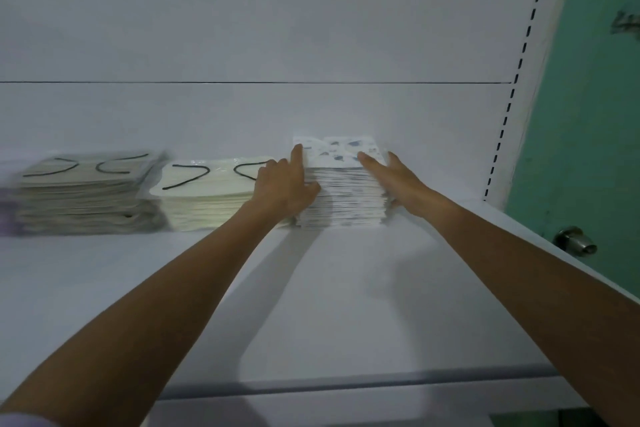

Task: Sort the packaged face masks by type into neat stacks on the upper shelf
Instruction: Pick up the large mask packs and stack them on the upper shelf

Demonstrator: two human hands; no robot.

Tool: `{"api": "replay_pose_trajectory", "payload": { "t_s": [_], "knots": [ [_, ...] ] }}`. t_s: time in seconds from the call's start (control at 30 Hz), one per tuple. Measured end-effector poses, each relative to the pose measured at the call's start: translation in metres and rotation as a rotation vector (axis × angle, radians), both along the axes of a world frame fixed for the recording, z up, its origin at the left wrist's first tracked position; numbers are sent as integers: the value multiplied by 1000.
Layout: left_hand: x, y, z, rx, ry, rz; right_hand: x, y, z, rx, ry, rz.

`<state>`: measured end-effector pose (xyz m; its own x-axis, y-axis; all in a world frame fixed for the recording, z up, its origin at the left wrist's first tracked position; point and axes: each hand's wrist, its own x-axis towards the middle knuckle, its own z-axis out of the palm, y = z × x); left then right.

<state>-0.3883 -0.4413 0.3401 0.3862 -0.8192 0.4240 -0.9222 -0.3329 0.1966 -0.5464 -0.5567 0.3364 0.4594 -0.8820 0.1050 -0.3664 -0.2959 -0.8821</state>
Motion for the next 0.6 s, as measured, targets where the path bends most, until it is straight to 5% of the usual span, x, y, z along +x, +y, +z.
{"api": "replay_pose_trajectory", "payload": {
  "t_s": [0.17, 0.33, 0.5, 0.6],
  "knots": [
    [8, 5, 15, 67, -120, 87, 1, -5, 13, -138, 48, -78],
    [29, 49, 2, -457, -162, -58, 9, 6, 11, -853, 169, -165],
    [51, 79, -27, 27, -231, 41, 55, 33, -5, -1324, 274, 61],
    [68, 88, -27, 92, -145, 144, 87, 56, -14, -1430, 240, 176]
  ]
}}
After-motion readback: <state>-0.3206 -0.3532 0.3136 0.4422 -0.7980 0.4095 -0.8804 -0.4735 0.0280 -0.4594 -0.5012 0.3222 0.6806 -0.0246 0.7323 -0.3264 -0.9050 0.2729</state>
